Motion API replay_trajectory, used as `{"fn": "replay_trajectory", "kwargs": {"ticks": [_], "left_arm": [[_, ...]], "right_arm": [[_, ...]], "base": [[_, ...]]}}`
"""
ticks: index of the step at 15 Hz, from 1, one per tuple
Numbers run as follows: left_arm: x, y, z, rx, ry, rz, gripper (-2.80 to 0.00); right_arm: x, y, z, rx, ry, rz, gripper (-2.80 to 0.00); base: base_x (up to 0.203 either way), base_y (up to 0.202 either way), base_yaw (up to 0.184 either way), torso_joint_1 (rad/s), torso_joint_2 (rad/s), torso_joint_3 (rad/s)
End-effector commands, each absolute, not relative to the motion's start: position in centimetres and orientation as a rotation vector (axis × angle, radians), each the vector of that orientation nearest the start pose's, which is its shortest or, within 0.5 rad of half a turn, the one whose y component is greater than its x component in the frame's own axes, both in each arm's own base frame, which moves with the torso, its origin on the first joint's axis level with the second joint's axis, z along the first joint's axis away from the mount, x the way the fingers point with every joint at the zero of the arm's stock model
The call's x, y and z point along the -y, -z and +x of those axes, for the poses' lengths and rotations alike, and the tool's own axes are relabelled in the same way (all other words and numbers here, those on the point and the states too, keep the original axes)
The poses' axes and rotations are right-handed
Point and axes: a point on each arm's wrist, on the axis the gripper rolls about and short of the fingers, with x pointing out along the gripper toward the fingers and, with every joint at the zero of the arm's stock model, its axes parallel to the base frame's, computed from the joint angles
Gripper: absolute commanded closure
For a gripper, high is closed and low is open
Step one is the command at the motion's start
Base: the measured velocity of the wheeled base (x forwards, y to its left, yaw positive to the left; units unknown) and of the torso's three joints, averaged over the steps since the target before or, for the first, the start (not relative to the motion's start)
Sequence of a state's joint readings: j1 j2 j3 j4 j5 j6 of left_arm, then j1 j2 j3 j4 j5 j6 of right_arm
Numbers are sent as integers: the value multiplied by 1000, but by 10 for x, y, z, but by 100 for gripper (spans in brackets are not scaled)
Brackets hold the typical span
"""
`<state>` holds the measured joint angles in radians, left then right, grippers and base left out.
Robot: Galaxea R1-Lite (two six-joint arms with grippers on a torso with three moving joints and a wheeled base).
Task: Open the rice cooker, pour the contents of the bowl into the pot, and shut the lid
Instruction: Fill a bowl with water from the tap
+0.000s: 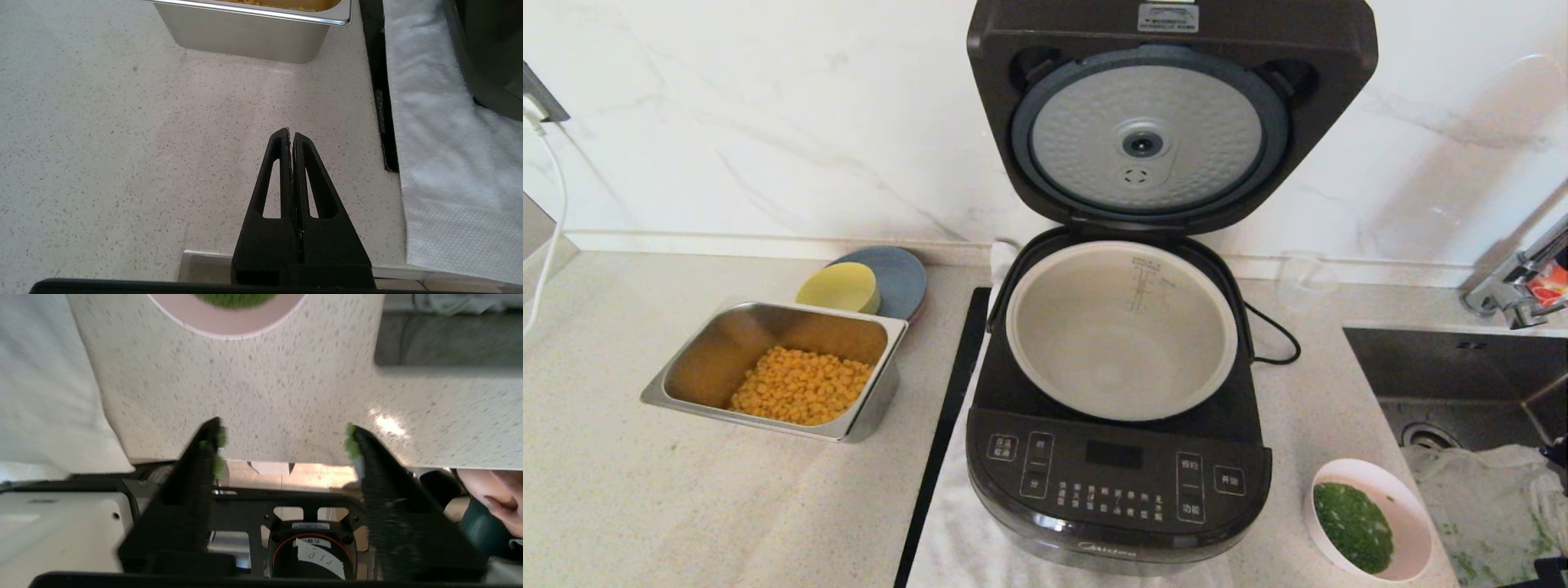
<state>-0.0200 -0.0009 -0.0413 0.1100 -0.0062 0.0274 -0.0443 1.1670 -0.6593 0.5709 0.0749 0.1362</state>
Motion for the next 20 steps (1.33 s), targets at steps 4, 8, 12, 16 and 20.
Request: {"fn": "replay_trajectory", "kwargs": {"ticks": [4,8,12,16,20], "left_arm": [[0,-76,-26,-67,27,28,0],[0,-76,-26,-67,27,28,0],[0,-76,-26,-67,27,28,0],[0,-76,-26,-67,27,28,0],[0,-76,-26,-67,28,28,0]], "right_arm": [[3,-137,132,-1167,49,192,-280],[4,-121,142,-1180,53,193,-280],[4,-113,153,-1202,56,195,-280],[5,-103,169,-1189,62,192,-280],[6,-105,175,-1177,65,193,-280]], "base": [[0,0,0,0,0,0],[0,0,0,0,0,0],[0,0,0,0,0,0],[0,0,0,0,0,0],[0,0,0,0,0,0]]}}
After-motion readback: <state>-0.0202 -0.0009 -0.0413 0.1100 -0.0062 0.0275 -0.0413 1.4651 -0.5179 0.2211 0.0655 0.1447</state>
